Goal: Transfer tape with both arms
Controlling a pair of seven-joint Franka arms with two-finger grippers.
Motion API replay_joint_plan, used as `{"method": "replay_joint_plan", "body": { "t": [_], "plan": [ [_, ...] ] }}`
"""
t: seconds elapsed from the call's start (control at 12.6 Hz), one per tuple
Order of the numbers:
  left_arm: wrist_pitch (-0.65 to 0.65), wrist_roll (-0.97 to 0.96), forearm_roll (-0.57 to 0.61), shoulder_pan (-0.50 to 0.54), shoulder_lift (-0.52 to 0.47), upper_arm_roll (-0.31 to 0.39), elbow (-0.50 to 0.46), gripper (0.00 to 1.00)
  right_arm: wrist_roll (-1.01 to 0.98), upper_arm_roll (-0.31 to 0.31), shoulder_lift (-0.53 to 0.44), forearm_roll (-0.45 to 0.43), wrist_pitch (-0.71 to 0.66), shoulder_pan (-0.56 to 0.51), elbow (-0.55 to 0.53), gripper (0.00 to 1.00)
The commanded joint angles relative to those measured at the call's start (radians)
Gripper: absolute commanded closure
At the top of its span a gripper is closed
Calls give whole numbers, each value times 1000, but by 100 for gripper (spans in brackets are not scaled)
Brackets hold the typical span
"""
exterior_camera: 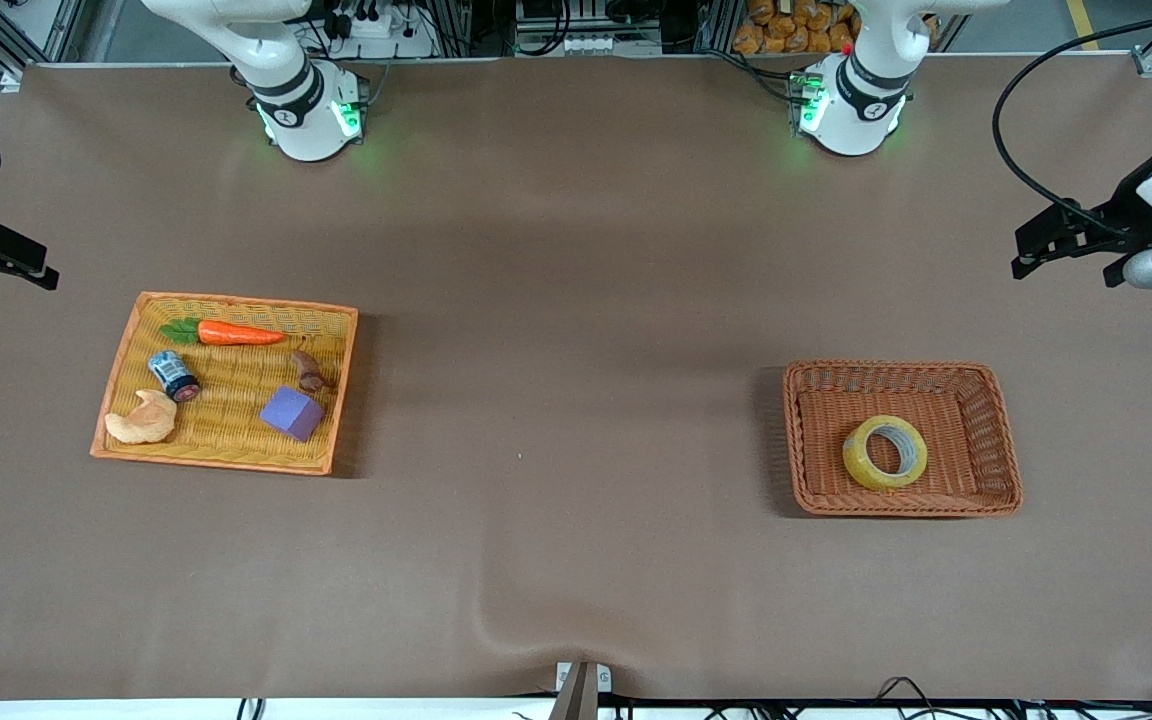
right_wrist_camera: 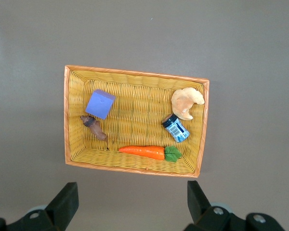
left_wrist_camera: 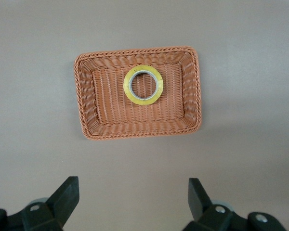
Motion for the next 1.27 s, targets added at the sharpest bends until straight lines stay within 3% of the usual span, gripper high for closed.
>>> {"method": "replay_joint_plan", "body": {
  "t": [0.0,1.19],
  "plan": [
    [-15,-8,19,9,-6,-16,-10,0,-13,12,8,10,-12,-18,19,0],
    [-38,-15,25,12,-14,-17,-10,0,-13,12,8,9,-12,-18,19,0]
  ]
}}
